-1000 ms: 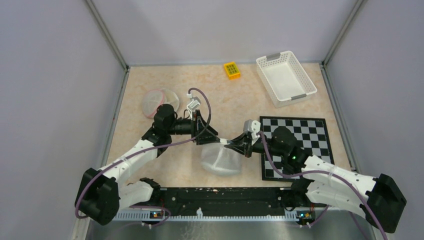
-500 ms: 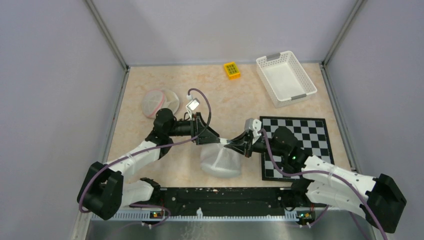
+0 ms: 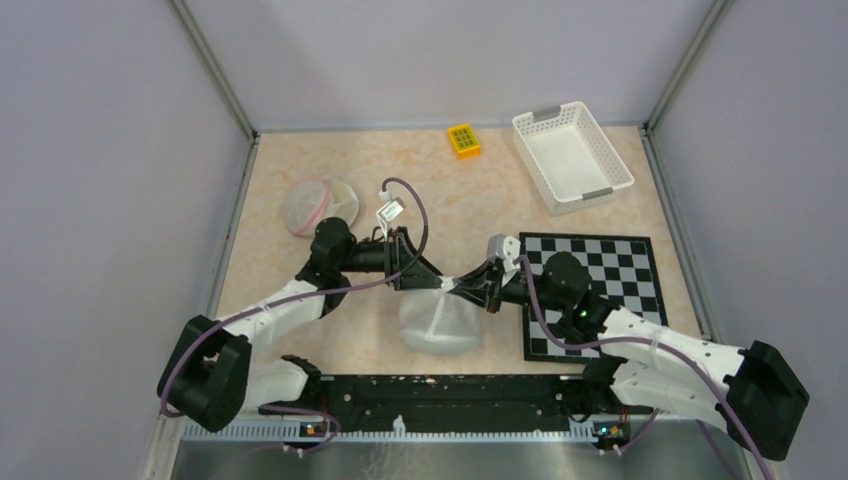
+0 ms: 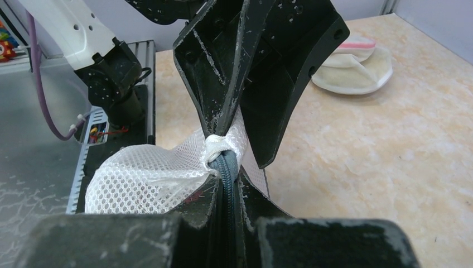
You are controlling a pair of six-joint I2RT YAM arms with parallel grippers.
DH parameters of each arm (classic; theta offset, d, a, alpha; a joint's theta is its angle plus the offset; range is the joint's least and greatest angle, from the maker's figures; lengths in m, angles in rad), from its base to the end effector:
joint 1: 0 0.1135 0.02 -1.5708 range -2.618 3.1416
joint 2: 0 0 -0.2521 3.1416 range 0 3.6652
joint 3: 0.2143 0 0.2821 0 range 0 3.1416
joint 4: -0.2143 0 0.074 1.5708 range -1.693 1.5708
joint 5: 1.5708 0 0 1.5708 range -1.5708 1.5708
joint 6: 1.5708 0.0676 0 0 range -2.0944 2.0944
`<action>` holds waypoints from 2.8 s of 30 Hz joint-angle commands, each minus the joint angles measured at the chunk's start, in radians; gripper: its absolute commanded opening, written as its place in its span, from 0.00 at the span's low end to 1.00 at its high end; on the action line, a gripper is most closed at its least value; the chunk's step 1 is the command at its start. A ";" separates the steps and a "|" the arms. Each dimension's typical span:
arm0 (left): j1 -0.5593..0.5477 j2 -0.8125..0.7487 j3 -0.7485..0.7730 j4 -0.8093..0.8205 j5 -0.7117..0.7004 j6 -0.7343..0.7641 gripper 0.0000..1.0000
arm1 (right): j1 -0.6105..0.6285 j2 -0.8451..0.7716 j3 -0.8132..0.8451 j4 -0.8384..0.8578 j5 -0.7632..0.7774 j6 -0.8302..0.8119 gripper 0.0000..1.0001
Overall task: Unzip the laundry bag and remove the bra
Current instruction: Unzip the laundry bag at the center of the board.
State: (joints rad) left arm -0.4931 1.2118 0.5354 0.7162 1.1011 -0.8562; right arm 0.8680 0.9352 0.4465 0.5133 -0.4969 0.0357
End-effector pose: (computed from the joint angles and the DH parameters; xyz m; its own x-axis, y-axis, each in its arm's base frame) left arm 0.2256 -0.1896 0.2279 -0.7317 0.0051 -0.6816 0.6812 -0.0294 -0.7315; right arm 0.1533 0.2309 0.2432 -0.0191 0.0261 -0.9995 -0.9787 0.2038 0.0240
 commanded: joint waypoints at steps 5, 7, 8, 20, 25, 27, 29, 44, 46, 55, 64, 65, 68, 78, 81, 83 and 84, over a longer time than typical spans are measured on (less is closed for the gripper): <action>-0.027 0.034 0.033 0.190 -0.027 -0.107 0.53 | 0.034 0.030 0.021 0.122 0.001 0.049 0.00; -0.028 0.032 0.036 0.214 -0.015 -0.115 0.57 | 0.034 0.028 0.012 0.121 0.021 0.063 0.00; -0.028 0.028 0.037 0.218 -0.010 -0.116 0.60 | 0.034 0.026 0.008 0.118 0.025 0.068 0.00; 0.069 -0.086 0.003 -0.057 -0.002 0.032 0.56 | 0.003 -0.029 0.000 0.080 0.067 0.110 0.00; 0.067 -0.090 -0.006 -0.109 -0.024 0.057 0.56 | 0.003 -0.024 0.010 0.085 0.063 0.121 0.00; 0.063 -0.085 -0.006 -0.117 -0.033 0.063 0.55 | 0.003 -0.021 0.015 0.085 0.064 0.122 0.00; 0.055 -0.077 -0.005 -0.118 -0.041 0.063 0.55 | 0.003 -0.018 0.019 0.088 0.063 0.126 0.00; 0.001 -0.019 -0.014 -0.049 -0.087 0.004 0.65 | 0.004 0.011 0.022 0.100 0.107 0.137 0.00; 0.005 -0.027 -0.027 -0.023 -0.069 -0.017 0.66 | 0.005 0.009 0.024 0.083 0.135 0.128 0.00; 0.029 -0.074 -0.047 -0.066 -0.068 -0.017 0.69 | 0.005 -0.012 0.000 0.079 0.172 0.116 0.00; 0.045 -0.044 -0.038 -0.087 -0.102 -0.029 0.71 | 0.005 -0.016 0.000 0.106 0.115 0.111 0.00; 0.046 -0.042 -0.039 -0.089 -0.109 -0.031 0.70 | 0.005 -0.016 0.000 0.108 0.110 0.108 0.00; 0.049 -0.028 -0.040 -0.077 -0.121 -0.046 0.69 | 0.005 -0.016 0.001 0.109 0.099 0.104 0.00; 0.025 0.008 -0.039 0.027 -0.101 -0.094 0.69 | 0.024 0.013 0.011 0.132 0.069 0.086 0.00; -0.002 0.003 -0.038 0.071 -0.088 -0.107 0.69 | 0.024 0.026 0.019 0.137 0.059 0.080 0.00; -0.006 0.005 -0.040 0.103 -0.086 -0.130 0.70 | 0.027 0.035 0.025 0.135 0.056 0.077 0.00; -0.009 0.007 -0.040 0.122 -0.084 -0.141 0.70 | 0.030 0.038 0.027 0.135 0.055 0.075 0.00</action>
State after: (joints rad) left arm -0.4725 1.2140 0.4934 0.7063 1.0092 -0.9455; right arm 0.8749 0.9539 0.4374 0.5484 -0.4053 0.1268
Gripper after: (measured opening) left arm 0.693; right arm 0.041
